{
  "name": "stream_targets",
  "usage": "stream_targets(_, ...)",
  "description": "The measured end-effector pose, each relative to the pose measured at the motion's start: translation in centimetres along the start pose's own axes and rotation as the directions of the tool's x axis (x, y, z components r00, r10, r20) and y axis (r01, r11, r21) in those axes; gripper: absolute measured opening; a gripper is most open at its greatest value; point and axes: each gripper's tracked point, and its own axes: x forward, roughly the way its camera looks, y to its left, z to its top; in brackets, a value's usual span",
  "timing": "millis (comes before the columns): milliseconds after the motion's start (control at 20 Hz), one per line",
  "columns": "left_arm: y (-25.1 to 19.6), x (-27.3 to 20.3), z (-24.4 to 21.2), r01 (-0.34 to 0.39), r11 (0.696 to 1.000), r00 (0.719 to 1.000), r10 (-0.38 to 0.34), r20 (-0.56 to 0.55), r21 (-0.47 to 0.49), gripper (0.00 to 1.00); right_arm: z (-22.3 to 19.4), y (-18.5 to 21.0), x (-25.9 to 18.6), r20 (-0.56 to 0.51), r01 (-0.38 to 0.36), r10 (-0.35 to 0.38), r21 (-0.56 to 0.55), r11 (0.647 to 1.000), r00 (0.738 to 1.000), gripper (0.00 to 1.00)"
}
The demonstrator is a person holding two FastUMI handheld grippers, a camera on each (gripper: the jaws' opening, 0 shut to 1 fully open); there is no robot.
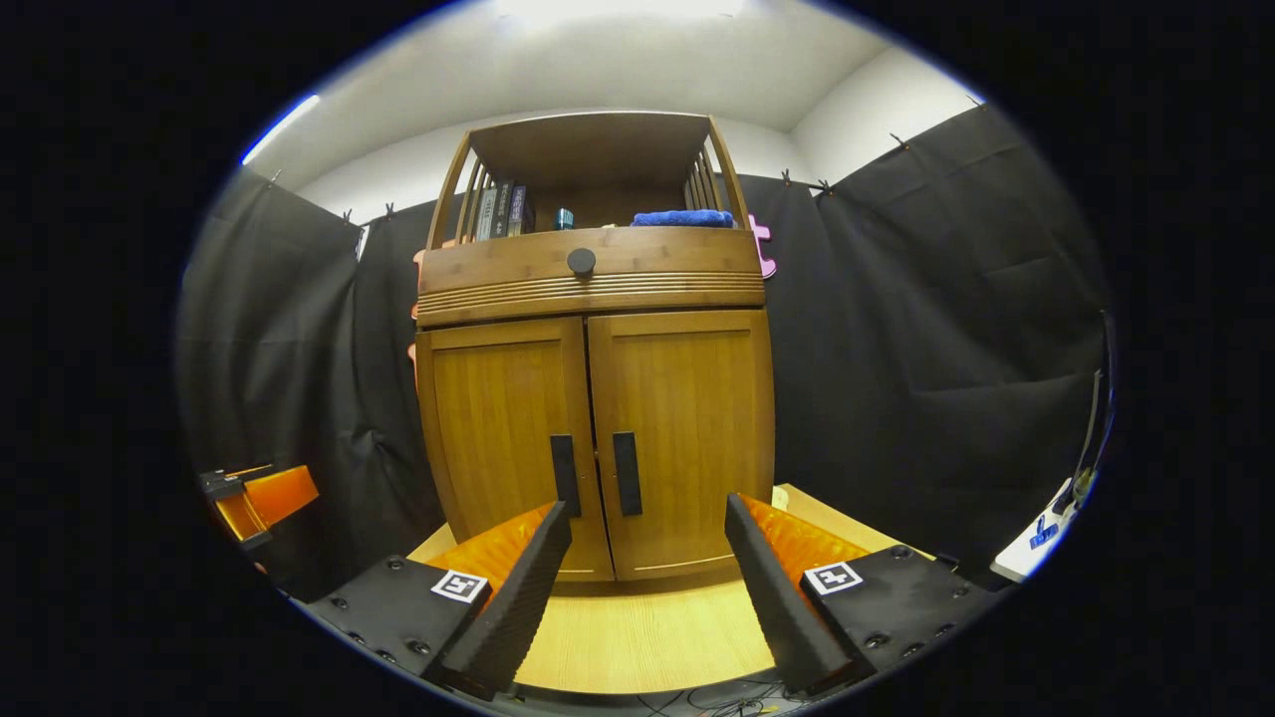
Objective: Open the right door of the double-door shoe cabinet with the right hand, and open the left door with the left hand.
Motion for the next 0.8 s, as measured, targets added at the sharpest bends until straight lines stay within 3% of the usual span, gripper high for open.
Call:
stream_targets(50,0.1,0.1,0.0,-0.001,1.000,1.000,0.001,0.000,0.002,0.94,-0.3,0.2,0.6,-0.006,-0.006,0.006,0.001,1.000,1.000,1.00)
stream_targets(100,0.2,0.1,-0.1,-0.004,1.000,1.000,0.004,-0.001,0.004,0.98,-0.8,0.7,1.4,-0.013,-0.012,0.012,0.002,1.000,1.000,1.00)
stream_targets(150,0.3,0.2,-0.2,-0.007,1.000,1.000,0.007,-0.003,0.004,0.94,-1.1,1.0,2.2,-0.020,-0.018,0.018,0.007,1.000,1.000,0.94)
stream_targets(200,0.5,0.3,-0.3,-0.012,1.000,1.000,0.012,-0.005,0.003,0.94,-1.5,1.2,2.7,-0.026,-0.023,0.023,0.019,1.000,0.999,0.94)
stream_targets(250,0.7,0.3,-0.4,-0.018,1.000,1.000,0.018,-0.008,0.002,0.94,-1.6,1.4,3.3,-0.029,-0.029,0.030,0.033,0.999,0.999,1.00)
stream_targets(350,1.2,0.4,-0.6,-0.034,0.999,0.999,0.034,-0.014,0.002,0.91,-2.2,2.2,5.3,-0.036,-0.038,0.040,0.053,0.998,0.999,1.00)
stream_targets(500,1.7,0.4,-1.0,-0.052,0.999,0.998,0.052,-0.023,0.006,0.98,-3.0,3.3,8.4,-0.048,-0.048,0.050,0.050,0.998,0.998,1.00)
stream_targets(550,1.9,0.3,-1.2,-0.056,0.998,0.998,0.056,-0.029,0.006,0.94,-3.2,3.6,9.3,-0.052,-0.053,0.055,0.049,0.997,0.997,0.94)
stream_targets(600,2.1,0.3,-1.3,-0.060,0.998,0.998,0.060,-0.034,0.005,0.91,-3.4,4.0,10.3,-0.055,-0.062,0.065,0.051,0.997,0.996,0.94)
stream_targets(750,2.5,0.4,-1.3,-0.071,0.997,0.997,0.071,-0.040,0.002,0.98,-4.1,4.9,13.5,-0.066,-0.075,0.078,0.053,0.996,0.995,0.94)
stream_targets(800,2.7,0.4,-1.3,-0.077,0.997,0.996,0.077,-0.042,0.004,0.98,-4.2,5.2,14.4,-0.067,-0.076,0.079,0.051,0.996,0.995,1.00)
